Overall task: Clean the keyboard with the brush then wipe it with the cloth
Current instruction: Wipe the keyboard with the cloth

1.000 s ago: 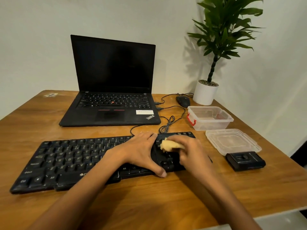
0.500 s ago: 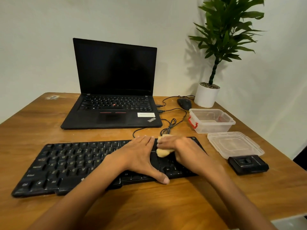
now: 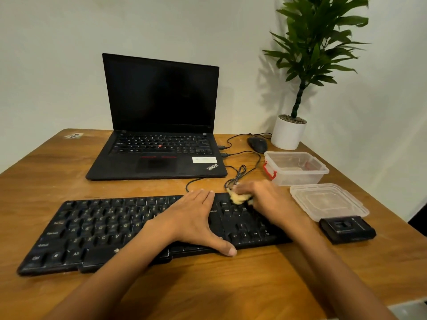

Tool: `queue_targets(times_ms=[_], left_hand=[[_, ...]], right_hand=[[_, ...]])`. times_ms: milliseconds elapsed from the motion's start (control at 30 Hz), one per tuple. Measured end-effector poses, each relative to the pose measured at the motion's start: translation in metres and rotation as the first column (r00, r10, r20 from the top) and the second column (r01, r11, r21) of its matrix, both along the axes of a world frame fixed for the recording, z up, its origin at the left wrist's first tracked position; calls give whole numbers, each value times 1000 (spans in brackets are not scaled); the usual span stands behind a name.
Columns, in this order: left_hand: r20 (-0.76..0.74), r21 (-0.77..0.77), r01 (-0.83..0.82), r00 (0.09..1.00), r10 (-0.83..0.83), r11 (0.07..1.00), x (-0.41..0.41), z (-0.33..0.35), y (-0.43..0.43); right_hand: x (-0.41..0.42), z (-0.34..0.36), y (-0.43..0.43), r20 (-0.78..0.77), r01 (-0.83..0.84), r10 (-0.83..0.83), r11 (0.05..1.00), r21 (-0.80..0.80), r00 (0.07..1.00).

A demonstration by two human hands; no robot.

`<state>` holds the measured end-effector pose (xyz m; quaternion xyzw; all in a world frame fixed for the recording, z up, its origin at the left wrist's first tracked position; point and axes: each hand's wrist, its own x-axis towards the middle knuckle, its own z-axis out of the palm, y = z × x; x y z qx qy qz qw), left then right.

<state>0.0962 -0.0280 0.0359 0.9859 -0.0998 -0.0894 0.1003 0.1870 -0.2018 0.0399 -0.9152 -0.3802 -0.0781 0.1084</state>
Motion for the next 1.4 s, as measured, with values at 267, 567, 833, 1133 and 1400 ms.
queue_targets(times_ms=[267, 567, 833, 1133, 1400], left_hand=[[20, 11, -8, 1000, 8, 1000, -1, -3, -1], [127, 145, -17, 992, -2, 989, -16, -11, -6], [140, 339, -45, 990, -3, 940, -36, -19, -20], [193, 326, -29, 981, -37, 945, -38, -21, -19], [294, 356, -10, 950, -102, 934, -41, -27, -19]], right_hand=[[2, 9, -5, 68, 47, -47, 999, 9, 997], [9, -2, -55, 33, 243, -253, 954, 177, 967], [-12, -3, -90, -180, 294, -265, 942, 161, 947], [-56, -17, -64, -57, 72, -61, 975, 212, 997], [-97, -20, -36, -12, -105, 109, 974, 202, 994]])
